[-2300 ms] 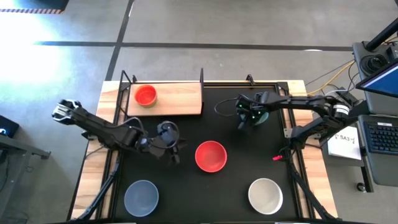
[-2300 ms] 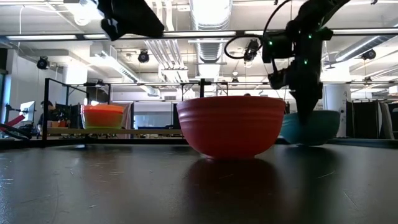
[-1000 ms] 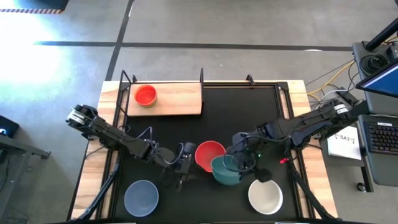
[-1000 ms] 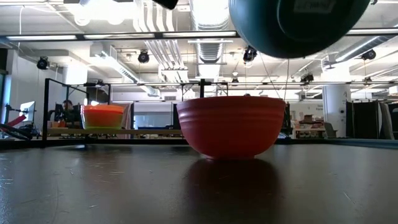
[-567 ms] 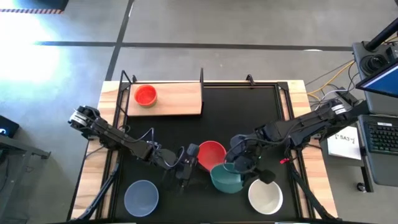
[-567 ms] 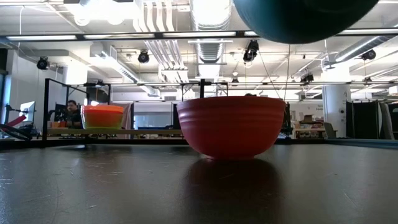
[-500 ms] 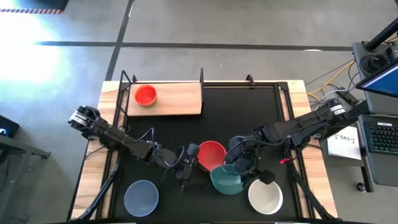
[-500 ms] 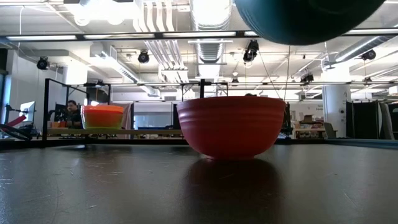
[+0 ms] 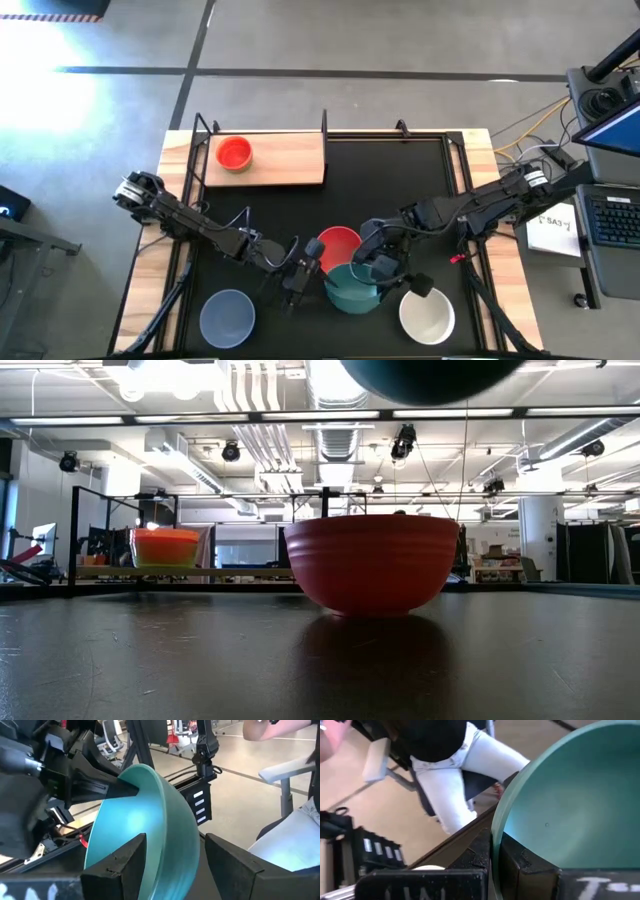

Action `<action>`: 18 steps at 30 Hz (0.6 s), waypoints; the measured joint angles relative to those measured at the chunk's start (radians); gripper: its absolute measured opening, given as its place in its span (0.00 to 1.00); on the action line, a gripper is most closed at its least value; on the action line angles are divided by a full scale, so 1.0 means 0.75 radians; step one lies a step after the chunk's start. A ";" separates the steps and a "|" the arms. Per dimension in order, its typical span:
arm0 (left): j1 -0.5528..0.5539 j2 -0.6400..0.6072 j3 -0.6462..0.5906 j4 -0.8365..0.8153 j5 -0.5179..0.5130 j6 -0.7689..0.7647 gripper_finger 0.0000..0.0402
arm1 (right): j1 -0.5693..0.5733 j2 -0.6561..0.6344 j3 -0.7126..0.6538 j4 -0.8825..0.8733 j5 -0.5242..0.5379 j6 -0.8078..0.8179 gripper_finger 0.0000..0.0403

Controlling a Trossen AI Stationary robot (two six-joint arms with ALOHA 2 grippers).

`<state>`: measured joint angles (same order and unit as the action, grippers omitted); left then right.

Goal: Place and stack bowls onto a shelf
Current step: Put the large green bowl onto the shelf

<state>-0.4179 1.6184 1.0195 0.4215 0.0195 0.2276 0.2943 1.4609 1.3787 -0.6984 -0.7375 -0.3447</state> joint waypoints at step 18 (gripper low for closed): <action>0.010 -0.001 -0.001 0.000 0.151 -0.043 0.16 | -0.002 0.026 0.036 0.012 0.016 -0.106 0.02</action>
<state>-0.4105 1.6180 1.0191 0.4214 0.1331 0.1951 0.2926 1.4805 1.4059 -0.6893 -0.7253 -0.4240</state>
